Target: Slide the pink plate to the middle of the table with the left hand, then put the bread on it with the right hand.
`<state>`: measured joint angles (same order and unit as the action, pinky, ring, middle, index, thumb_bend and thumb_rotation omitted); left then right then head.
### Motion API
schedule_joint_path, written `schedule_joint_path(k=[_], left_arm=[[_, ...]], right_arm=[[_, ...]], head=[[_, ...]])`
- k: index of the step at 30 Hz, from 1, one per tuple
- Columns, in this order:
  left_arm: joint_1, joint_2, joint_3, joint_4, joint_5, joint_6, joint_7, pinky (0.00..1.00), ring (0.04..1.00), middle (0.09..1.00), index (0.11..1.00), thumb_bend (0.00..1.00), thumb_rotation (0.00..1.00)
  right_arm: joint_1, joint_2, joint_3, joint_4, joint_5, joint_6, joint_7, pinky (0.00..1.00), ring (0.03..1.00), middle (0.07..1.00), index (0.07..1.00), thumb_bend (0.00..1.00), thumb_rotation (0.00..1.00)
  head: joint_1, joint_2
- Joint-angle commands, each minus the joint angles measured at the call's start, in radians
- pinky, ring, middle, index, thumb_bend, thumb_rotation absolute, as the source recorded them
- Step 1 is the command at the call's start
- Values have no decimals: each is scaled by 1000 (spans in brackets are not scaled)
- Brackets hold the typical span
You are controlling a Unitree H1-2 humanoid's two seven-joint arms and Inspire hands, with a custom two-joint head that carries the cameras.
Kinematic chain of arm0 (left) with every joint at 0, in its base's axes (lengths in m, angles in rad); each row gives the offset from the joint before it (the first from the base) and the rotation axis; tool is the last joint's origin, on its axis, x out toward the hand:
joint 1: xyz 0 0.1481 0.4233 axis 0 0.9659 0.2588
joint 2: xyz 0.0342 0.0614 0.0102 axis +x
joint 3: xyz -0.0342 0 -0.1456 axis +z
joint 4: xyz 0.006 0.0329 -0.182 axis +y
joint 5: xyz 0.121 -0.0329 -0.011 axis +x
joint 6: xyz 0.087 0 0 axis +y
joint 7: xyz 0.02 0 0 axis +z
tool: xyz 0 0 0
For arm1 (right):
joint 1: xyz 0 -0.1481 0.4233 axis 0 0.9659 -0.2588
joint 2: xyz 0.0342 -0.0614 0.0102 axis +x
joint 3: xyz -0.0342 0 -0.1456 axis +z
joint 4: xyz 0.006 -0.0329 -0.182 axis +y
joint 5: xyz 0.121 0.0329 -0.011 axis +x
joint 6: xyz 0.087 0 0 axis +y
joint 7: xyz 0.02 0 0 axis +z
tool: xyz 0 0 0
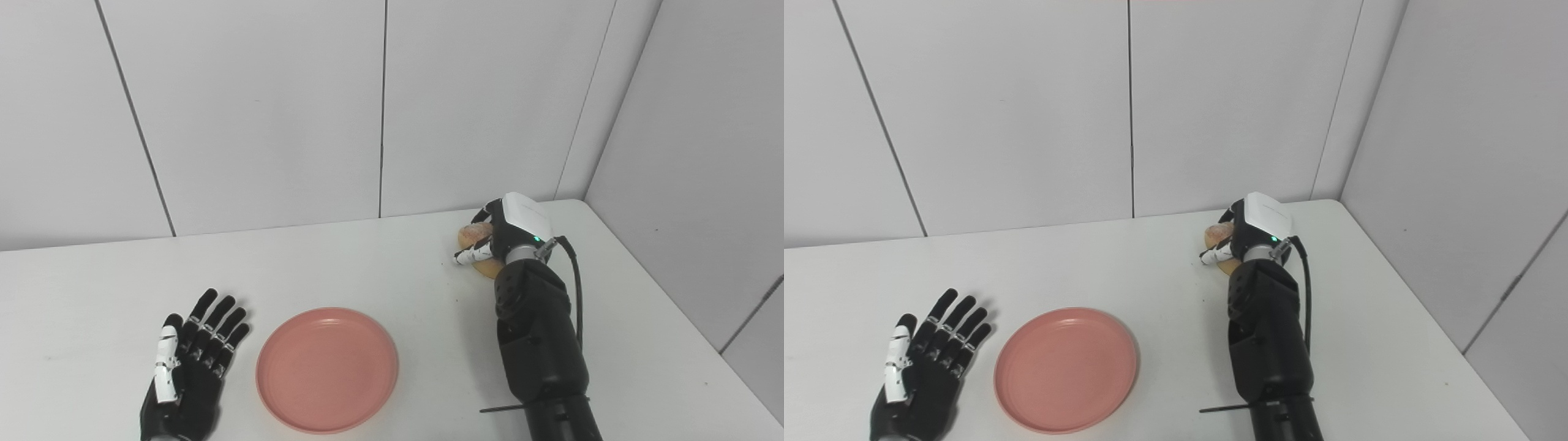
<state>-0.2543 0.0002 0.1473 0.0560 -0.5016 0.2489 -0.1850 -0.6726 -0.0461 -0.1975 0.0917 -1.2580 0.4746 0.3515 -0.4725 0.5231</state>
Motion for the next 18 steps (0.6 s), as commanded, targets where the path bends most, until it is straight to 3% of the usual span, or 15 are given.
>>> schedule_joint_path(k=[1,11,18], left_arm=[[22,-8,-7,23,16,7,13,891,858,862,858,338,1000],[36,-31,-38,30,44,-53,3,894,859,866,856,361,1000],[48,-53,-70,21,90,-83,25,877,853,858,844,384,1000]], right_arm=[[-32,1,26,-68,-14,-5,9,238,322,417,533,522,0],[11,61,153,-192,11,-5,25,213,300,397,513,524,0],[37,64,262,-219,39,-7,24,226,314,404,521,523,0]], head=[[11,1],[104,10],[189,17]])
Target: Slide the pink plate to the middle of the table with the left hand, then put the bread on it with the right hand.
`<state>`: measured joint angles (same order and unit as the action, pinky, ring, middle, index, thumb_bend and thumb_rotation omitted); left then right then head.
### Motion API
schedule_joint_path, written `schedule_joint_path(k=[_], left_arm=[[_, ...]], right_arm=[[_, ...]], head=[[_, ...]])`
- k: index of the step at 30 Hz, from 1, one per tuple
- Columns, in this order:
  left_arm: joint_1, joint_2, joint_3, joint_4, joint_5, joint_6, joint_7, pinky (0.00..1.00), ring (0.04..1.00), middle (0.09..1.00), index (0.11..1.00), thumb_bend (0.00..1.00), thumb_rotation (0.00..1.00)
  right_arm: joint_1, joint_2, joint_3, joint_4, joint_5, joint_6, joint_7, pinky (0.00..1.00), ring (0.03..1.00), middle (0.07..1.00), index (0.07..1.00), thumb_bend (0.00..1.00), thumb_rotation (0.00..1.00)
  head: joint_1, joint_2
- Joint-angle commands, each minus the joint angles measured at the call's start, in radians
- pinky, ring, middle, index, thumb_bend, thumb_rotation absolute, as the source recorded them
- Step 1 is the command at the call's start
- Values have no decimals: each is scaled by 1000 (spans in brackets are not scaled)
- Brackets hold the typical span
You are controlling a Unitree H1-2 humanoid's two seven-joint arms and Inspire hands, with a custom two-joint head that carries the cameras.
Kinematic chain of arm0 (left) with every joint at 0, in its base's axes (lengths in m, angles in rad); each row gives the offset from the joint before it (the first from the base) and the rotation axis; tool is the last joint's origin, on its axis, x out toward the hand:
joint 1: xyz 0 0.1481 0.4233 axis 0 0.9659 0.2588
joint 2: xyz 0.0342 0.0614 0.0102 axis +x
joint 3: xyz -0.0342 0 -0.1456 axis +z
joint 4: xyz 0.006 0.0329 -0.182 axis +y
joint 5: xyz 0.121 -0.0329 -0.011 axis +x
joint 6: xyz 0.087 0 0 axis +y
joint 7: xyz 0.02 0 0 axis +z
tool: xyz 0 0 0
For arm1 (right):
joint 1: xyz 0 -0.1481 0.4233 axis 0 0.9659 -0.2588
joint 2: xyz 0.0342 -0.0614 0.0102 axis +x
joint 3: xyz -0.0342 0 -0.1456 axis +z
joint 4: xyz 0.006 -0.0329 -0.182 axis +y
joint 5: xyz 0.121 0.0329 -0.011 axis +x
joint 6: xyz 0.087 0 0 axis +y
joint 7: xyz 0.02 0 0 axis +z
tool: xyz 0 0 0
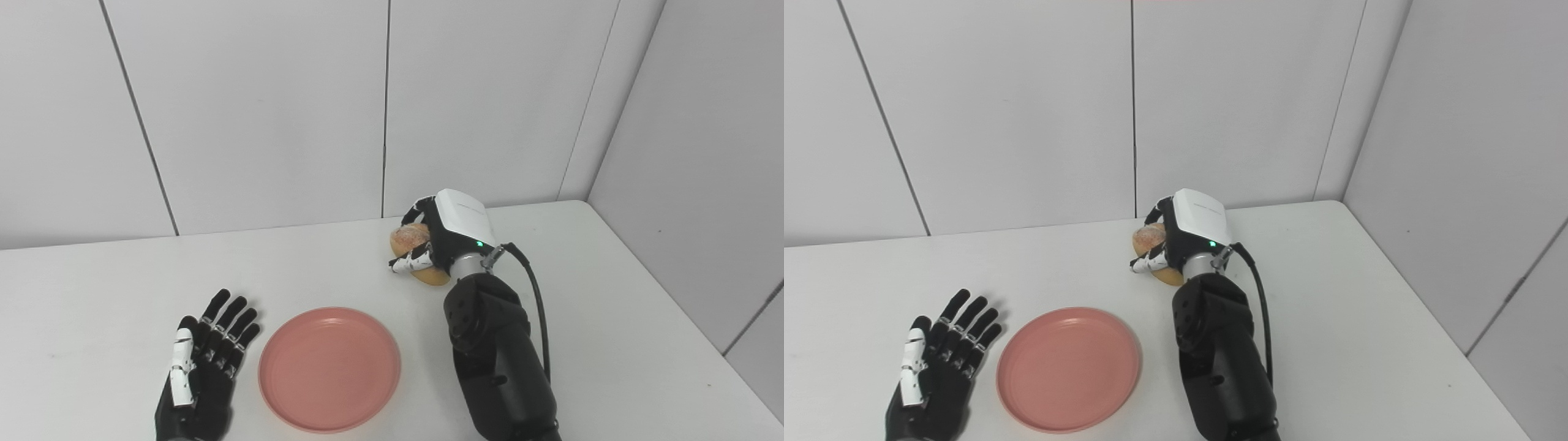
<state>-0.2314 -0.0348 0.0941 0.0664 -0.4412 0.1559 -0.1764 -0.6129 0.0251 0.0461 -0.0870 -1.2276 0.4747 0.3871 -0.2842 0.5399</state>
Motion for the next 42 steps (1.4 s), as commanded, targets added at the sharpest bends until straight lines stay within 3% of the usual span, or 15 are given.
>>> schedule_joint_path(k=[1,2,5,10,20,24,31,42], left_arm=[[27,-22,-22,5,40,9,24,877,853,859,845,385,1000],[28,-27,-27,0,49,9,33,874,853,860,845,387,1000],[33,-45,-35,-16,68,14,54,873,851,858,841,386,1000],[37,-72,-48,-46,101,38,92,869,847,851,830,392,1000],[32,-101,-73,-38,136,28,113,864,839,842,824,416,1000],[34,-105,-83,-49,154,33,125,860,831,838,817,422,1000],[30,-113,-96,-60,191,46,153,872,837,842,819,433,1000],[25,-129,-93,-58,213,39,168,851,838,835,813,435,1000]], right_arm=[[-19,-4,33,-46,16,-7,-10,233,322,404,519,524,0],[-16,-4,46,-52,23,-7,-10,259,350,406,516,525,0],[-6,-5,95,-62,34,-11,-12,218,300,398,522,523,0],[12,-5,159,-65,83,-23,-16,152,226,468,488,532,0],[43,-13,285,-75,89,-14,25,166,243,472,483,533,0],[53,-19,323,-61,96,-24,24,127,198,470,483,533,0],[62,-39,364,-17,111,-22,22,112,188,470,483,533,0],[80,-76,372,39,190,-51,-36,143,219,471,484,533,0]], head=[[12,1],[27,3],[64,10],[118,20],[223,42],[252,53],[293,69],[304,81]])
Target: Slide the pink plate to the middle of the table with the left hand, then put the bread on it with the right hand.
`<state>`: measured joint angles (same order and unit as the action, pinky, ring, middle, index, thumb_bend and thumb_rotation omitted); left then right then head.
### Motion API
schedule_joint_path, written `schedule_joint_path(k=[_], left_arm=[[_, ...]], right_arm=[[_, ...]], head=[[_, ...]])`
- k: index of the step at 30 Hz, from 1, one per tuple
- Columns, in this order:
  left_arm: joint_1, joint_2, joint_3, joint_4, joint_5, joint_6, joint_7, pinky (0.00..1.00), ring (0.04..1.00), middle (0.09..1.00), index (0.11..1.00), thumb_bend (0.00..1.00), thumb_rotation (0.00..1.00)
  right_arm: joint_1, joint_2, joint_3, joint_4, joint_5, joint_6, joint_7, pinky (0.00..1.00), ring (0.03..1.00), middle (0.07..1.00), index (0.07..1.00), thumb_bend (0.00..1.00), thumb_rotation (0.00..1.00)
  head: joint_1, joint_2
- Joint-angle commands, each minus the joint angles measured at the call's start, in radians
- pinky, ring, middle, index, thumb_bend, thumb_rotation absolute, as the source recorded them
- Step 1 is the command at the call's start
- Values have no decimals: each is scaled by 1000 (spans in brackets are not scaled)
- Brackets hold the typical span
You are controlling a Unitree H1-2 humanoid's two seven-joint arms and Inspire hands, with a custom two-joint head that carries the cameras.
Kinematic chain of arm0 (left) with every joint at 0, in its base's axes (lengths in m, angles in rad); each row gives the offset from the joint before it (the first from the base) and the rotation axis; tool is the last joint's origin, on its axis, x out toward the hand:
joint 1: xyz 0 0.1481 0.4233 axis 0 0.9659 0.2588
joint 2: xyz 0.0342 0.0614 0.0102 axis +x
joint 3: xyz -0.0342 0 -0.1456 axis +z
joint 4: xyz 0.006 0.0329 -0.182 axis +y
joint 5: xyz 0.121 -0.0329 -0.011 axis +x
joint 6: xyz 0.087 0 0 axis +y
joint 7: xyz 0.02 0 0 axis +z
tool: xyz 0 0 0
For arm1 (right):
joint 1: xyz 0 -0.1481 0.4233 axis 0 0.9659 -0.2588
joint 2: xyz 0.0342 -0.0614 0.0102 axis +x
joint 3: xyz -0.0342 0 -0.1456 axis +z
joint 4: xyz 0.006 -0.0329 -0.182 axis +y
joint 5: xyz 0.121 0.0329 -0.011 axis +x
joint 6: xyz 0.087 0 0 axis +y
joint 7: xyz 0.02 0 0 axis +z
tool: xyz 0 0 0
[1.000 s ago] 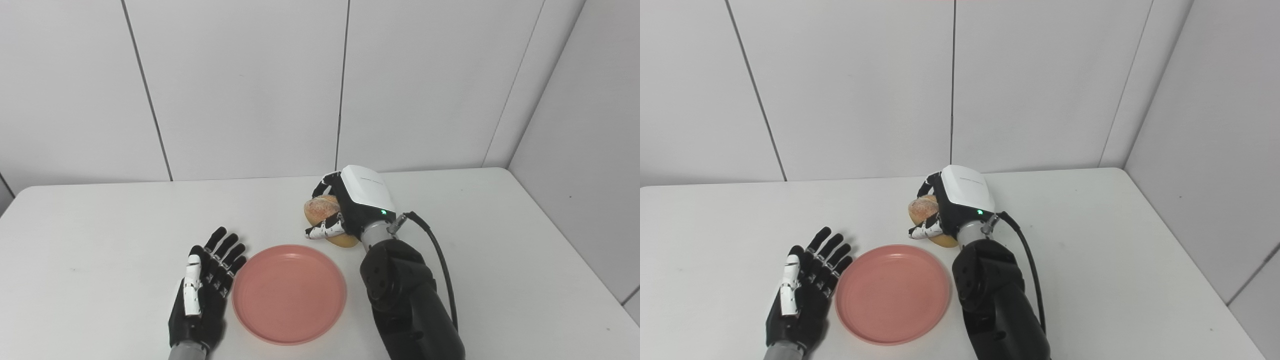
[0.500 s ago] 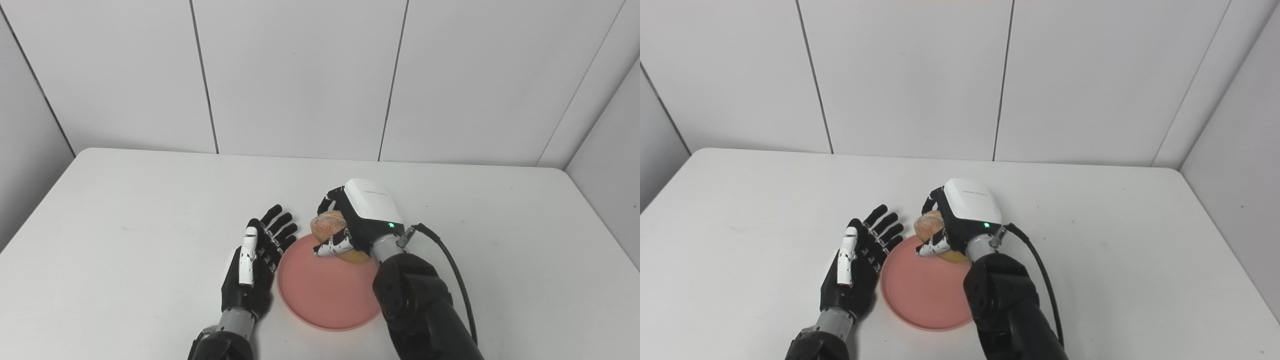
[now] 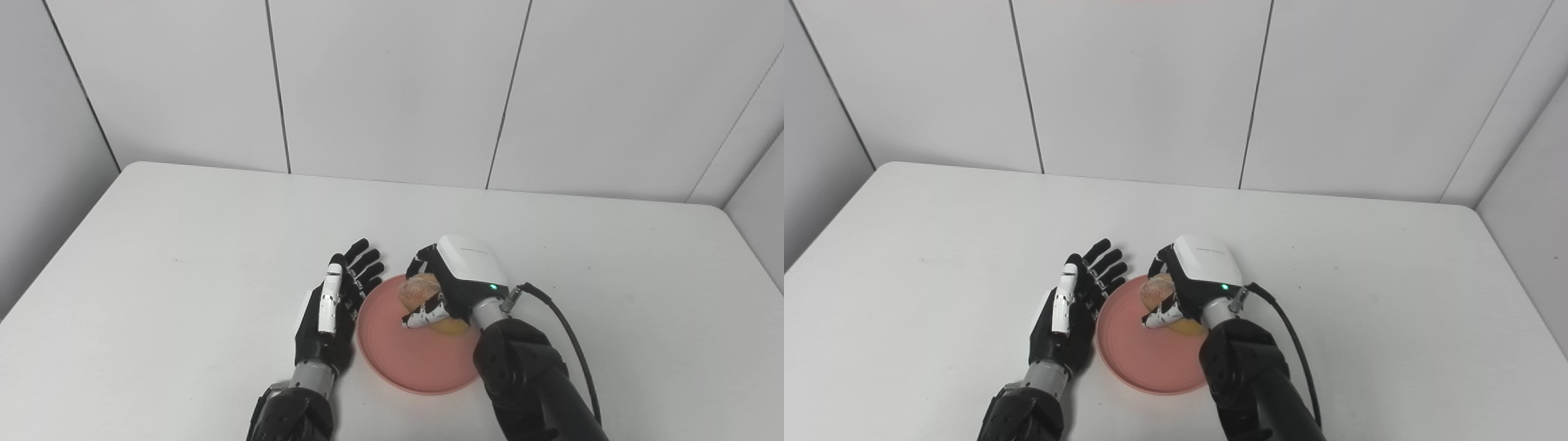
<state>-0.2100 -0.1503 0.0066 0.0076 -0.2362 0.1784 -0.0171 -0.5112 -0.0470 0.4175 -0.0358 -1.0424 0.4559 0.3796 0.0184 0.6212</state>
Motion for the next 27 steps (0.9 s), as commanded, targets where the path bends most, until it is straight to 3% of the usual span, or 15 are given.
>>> schedule_joint_path(k=[1,12,16,18,20,22,24,25,27], left_arm=[[3,-13,-6,2,8,15,8,850,839,836,814,435,1000],[-2,-10,-9,5,14,18,7,835,834,837,813,440,1000],[-4,-12,-8,7,14,17,7,839,834,836,814,442,1000],[-4,-12,-9,7,15,17,8,842,836,836,813,443,1000],[-4,-12,-10,5,17,17,9,844,837,836,813,442,1000],[-3,-13,-9,3,19,19,10,847,837,835,813,440,1000],[-3,-14,-7,2,21,19,9,849,837,835,813,440,1000],[-3,-15,-7,2,21,18,9,851,838,835,812,438,1000],[-2,-14,-7,1,23,20,9,852,838,835,812,437,1000]], right_arm=[[-21,-7,3,-10,8,-32,-30,144,220,471,484,532,0],[15,-29,21,4,35,-24,-51,140,222,471,483,532,0],[26,-36,27,1,45,-21,-55,179,278,416,517,524,3],[30,-38,30,-7,48,-17,-52,249,359,428,534,522,9],[34,-34,31,-19,49,-4,-39,261,375,496,647,736,223],[37,-27,30,-32,47,6,-29,155,241,380,733,806,296],[42,-21,29,-48,46,10,-20,129,211,357,766,826,319],[44,-19,29,-56,46,11,-15,288,424,558,804,851,357],[51,-15,28,-68,53,3,-22,392,552,681,834,871,384]], head=[[1,-1],[2,8],[4,8],[4,9],[4,9],[3,10],[4,10],[4,10],[4,11]])
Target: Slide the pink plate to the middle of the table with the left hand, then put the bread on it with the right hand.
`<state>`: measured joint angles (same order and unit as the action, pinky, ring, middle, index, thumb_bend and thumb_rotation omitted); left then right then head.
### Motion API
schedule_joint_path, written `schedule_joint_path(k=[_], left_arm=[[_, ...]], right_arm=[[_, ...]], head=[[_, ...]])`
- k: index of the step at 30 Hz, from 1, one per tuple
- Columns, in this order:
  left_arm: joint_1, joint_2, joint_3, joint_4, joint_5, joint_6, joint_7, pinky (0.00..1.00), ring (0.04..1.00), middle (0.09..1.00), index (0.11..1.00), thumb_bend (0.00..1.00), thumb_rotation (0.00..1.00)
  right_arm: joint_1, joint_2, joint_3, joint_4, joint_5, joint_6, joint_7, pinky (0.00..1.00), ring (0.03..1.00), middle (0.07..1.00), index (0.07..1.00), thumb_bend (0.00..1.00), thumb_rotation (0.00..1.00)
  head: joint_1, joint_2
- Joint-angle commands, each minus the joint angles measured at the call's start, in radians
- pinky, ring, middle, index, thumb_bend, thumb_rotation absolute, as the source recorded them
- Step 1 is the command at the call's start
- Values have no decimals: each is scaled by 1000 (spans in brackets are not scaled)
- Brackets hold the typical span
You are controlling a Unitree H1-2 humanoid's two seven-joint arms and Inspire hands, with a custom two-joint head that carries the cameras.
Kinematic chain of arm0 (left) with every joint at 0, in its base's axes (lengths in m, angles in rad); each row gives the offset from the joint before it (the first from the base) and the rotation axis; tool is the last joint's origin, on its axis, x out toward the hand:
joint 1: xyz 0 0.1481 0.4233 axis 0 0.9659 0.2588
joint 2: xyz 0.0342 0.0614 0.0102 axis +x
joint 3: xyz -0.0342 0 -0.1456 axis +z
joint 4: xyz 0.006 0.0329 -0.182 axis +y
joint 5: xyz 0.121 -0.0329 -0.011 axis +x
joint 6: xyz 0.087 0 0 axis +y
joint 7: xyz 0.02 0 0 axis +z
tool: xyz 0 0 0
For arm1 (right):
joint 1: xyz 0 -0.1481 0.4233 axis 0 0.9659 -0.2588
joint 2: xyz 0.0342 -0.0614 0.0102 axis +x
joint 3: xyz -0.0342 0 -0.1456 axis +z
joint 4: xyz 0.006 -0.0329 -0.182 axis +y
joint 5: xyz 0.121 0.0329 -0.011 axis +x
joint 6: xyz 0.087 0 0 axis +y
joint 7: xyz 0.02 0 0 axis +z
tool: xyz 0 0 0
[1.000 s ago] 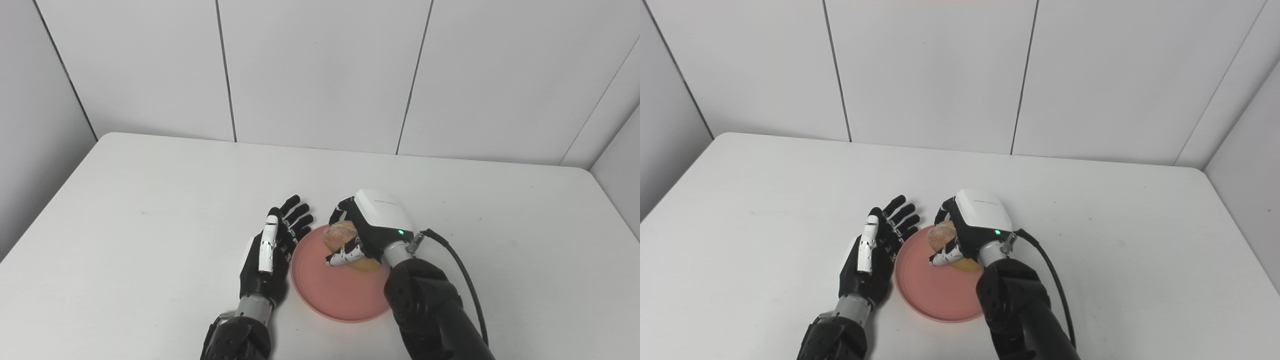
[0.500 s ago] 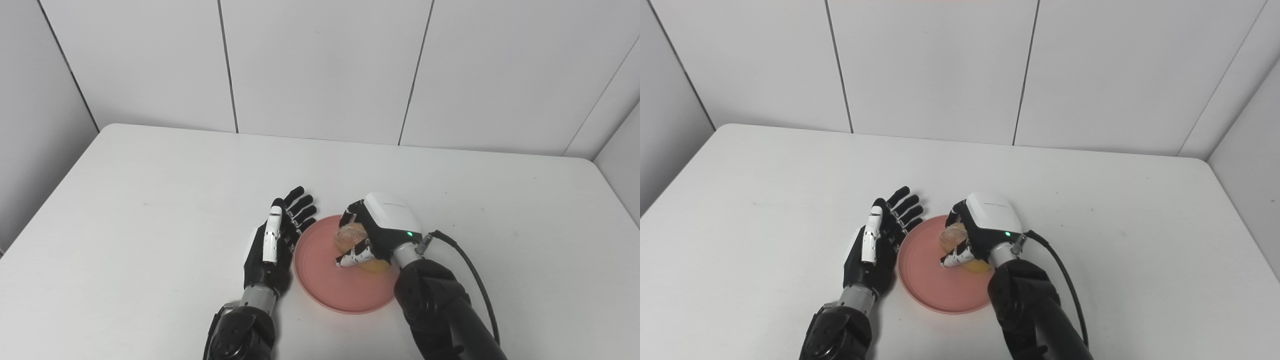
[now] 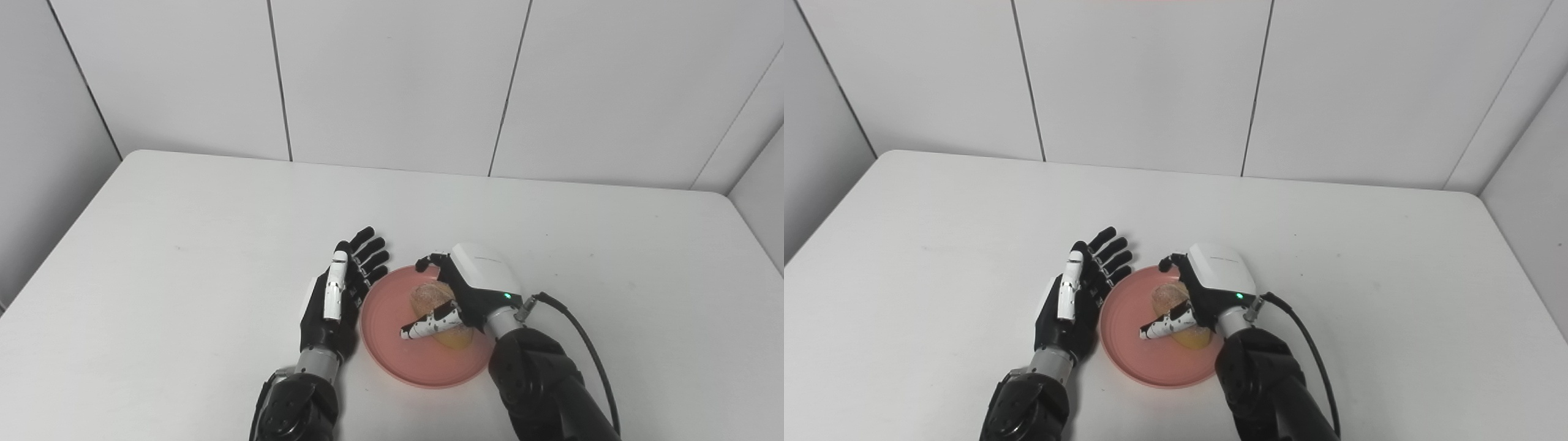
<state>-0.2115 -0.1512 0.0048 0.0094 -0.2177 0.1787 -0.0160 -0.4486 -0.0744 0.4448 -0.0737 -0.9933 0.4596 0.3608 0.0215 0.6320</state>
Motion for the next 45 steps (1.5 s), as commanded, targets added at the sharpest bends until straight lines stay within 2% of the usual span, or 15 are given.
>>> schedule_joint_path(k=[1,3,8,11,19,24,32,36,39,42,45], left_arm=[[-1,-13,-6,-2,5,20,8,852,838,835,812,436,1000],[-1,-14,-5,-3,4,23,9,850,837,834,812,432,1000],[-2,-10,-6,0,8,25,8,891,848,838,813,444,1000],[-4,-8,-8,5,15,20,8,914,854,841,813,452,1000],[-3,-4,-3,4,-10,18,-12,880,858,864,845,438,1000],[-3,-1,-5,7,4,4,-11,874,877,862,840,431,1000],[-1,1,0,-1,-4,2,-18,859,852,840,814,429,1000],[4,10,-4,-5,19,-9,-15,867,854,856,829,436,1000],[10,25,-11,-2,41,-32,-19,874,856,866,837,441,1000],[15,33,-12,-3,51,-44,-19,881,868,876,845,443,1000],[22,41,-13,-7,57,-57,-22,906,888,894,865,440,1000]], right_arm=[[-8,14,-1,-35,10,-6,-8,414,576,706,844,878,393],[-3,14,-1,-47,21,-14,-11,576,730,823,883,901,424],[4,12,9,-98,0,3,30,834,892,920,959,909,492],[7,13,9,-127,-9,3,44,885,930,954,990,909,516],[2,12,-13,-204,4,-24,31,920,955,976,1000,951,608],[0,10,-43,-264,31,-52,-3,894,950,975,1000,982,692],[48,12,-142,-324,161,-167,-172,787,902,963,997,989,802],[95,14,-204,-332,261,-226,-246,829,926,977,1000,919,873],[136,15,-258,-325,352,-256,-280,871,952,986,1000,863,972],[170,19,-293,-303,418,-294,-320,887,950,973,978,780,998],[204,40,-339,-267,530,-329,-353,919,965,981,977,710,1000]], head=[[1,0],[1,0],[2,1],[2,0],[2,-5],[1,-8],[0,-16],[-3,-22],[-7,-33],[-17,-48],[-21,-55]])
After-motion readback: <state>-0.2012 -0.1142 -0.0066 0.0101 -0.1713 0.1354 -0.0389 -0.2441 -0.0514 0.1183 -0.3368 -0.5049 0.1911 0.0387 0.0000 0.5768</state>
